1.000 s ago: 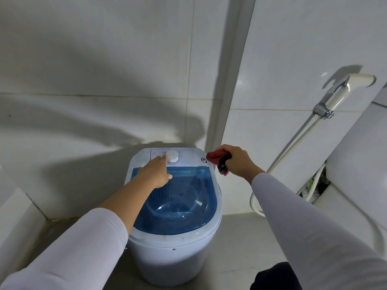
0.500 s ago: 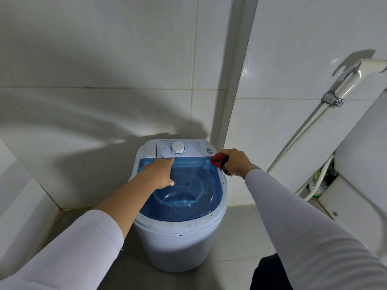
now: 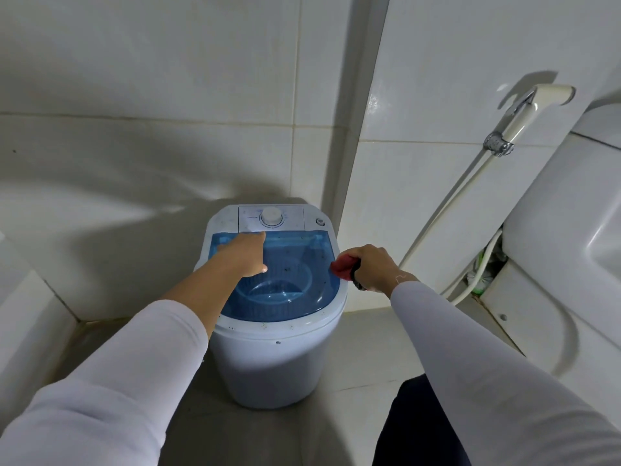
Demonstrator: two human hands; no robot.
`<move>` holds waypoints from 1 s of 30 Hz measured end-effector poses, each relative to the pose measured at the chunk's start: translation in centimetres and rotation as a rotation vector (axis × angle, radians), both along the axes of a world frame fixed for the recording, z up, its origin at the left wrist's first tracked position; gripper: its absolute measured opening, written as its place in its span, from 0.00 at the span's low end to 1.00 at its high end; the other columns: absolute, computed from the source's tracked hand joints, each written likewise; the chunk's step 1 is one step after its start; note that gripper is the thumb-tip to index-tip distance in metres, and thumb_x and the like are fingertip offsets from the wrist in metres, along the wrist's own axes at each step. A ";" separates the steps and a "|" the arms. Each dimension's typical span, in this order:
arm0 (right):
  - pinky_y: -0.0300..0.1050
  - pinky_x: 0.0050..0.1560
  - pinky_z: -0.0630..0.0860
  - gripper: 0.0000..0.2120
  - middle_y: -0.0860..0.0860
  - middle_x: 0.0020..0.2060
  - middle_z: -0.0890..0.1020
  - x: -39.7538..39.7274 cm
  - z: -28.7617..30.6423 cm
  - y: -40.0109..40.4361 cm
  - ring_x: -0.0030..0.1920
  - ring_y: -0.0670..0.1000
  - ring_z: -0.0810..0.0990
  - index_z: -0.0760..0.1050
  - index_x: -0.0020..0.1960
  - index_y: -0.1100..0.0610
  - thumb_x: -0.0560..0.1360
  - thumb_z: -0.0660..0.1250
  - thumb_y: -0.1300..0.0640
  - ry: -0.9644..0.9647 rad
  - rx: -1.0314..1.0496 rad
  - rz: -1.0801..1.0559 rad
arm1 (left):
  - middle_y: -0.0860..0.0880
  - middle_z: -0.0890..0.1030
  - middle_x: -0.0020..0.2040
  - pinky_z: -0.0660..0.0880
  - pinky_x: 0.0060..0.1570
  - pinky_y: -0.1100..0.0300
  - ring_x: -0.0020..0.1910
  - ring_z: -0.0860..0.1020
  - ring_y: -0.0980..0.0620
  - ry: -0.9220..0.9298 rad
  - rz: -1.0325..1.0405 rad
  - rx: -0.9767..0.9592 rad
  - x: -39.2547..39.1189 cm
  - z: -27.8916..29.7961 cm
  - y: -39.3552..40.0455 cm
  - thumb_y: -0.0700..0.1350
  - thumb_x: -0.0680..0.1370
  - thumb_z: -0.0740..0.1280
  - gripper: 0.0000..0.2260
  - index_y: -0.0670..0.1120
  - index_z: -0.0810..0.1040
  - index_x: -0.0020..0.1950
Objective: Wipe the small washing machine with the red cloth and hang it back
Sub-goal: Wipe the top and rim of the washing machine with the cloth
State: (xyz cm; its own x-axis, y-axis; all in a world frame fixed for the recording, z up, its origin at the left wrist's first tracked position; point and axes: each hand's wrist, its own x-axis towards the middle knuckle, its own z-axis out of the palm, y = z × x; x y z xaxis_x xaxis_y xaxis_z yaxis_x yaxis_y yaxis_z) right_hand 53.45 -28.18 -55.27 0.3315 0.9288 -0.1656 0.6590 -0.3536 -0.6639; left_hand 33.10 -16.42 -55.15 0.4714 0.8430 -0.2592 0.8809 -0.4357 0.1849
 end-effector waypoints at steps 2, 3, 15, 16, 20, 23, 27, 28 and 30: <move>0.40 0.35 0.77 0.06 0.51 0.41 0.82 -0.2 -0.2 -0.8 0.34 0.50 0.75 0.83 0.49 0.54 0.74 0.68 0.58 0.002 0.000 -0.006 | 0.43 0.68 0.72 0.66 0.68 0.45 0.69 0.68 0.43 -0.005 0.009 -0.007 0.0 0.0 -0.1 0.46 0.76 0.68 0.31 0.44 0.58 0.75; 0.39 0.34 0.76 0.05 0.51 0.40 0.82 -0.3 -0.3 -1.2 0.33 0.50 0.74 0.83 0.48 0.54 0.74 0.69 0.58 0.006 0.001 -0.011 | 0.43 0.67 0.72 0.66 0.68 0.44 0.70 0.67 0.43 -0.001 0.012 -0.009 0.0 0.1 -0.3 0.46 0.76 0.68 0.31 0.44 0.58 0.75; 0.43 0.45 0.81 0.20 0.49 0.45 0.86 -1.2 0.4 -5.9 0.46 0.49 0.84 0.83 0.50 0.54 0.71 0.58 0.72 0.089 -0.139 0.087 | 0.45 0.59 0.77 0.59 0.71 0.42 0.75 0.59 0.43 0.016 0.054 0.064 -0.2 0.4 -2.0 0.47 0.79 0.62 0.29 0.45 0.53 0.77; 0.40 0.44 0.80 0.21 0.48 0.43 0.85 -1.2 0.8 -6.2 0.44 0.46 0.83 0.83 0.50 0.54 0.71 0.57 0.73 0.091 -0.120 0.093 | 0.45 0.59 0.77 0.59 0.70 0.42 0.75 0.59 0.43 0.013 0.048 0.068 -0.4 0.4 -2.1 0.47 0.80 0.61 0.29 0.45 0.53 0.77; 0.53 0.44 0.82 0.17 0.56 0.46 0.85 -1.4 1.9 -6.0 0.42 0.60 0.82 0.80 0.47 0.50 0.73 0.60 0.70 0.138 0.106 -0.042 | 0.46 0.62 0.76 0.61 0.70 0.42 0.73 0.62 0.43 -0.020 0.040 0.025 -1.7 0.4 -1.7 0.50 0.77 0.66 0.31 0.46 0.56 0.76; 0.40 0.33 0.79 0.15 0.53 0.44 0.82 -2.2 1.4 -5.1 0.39 0.53 0.80 0.80 0.51 0.52 0.75 0.61 0.67 0.033 0.128 -0.069 | 0.45 0.62 0.76 0.63 0.70 0.45 0.74 0.62 0.42 -0.024 0.018 -0.002 -2.7 0.5 -2.0 0.51 0.76 0.67 0.34 0.46 0.54 0.77; 0.30 0.23 0.72 0.13 0.49 0.38 0.79 -3.3 0.1 -4.4 0.31 0.46 0.77 0.79 0.50 0.52 0.75 0.62 0.67 -0.034 0.071 -0.089 | 0.44 0.67 0.73 0.67 0.67 0.50 0.70 0.66 0.43 -0.037 0.008 -0.012 -3.6 -0.2 -2.4 0.52 0.74 0.69 0.32 0.45 0.60 0.74; 0.33 0.25 0.76 0.13 0.48 0.37 0.79 -3.4 0.1 -4.4 0.31 0.46 0.77 0.80 0.51 0.53 0.75 0.62 0.67 -0.039 0.058 -0.096 | 0.44 0.69 0.71 0.67 0.67 0.48 0.68 0.68 0.43 -0.042 0.012 -0.017 -3.8 -0.6 -2.3 0.52 0.74 0.69 0.30 0.45 0.63 0.72; 0.44 0.35 0.83 0.18 0.47 0.37 0.79 -3.5 0.5 -4.4 0.32 0.48 0.79 0.80 0.53 0.52 0.74 0.60 0.70 -0.063 0.005 -0.087 | 0.45 0.73 0.65 0.68 0.65 0.45 0.63 0.71 0.43 -0.068 0.020 -0.029 -4.1 -1.2 -2.0 0.52 0.73 0.70 0.25 0.45 0.67 0.66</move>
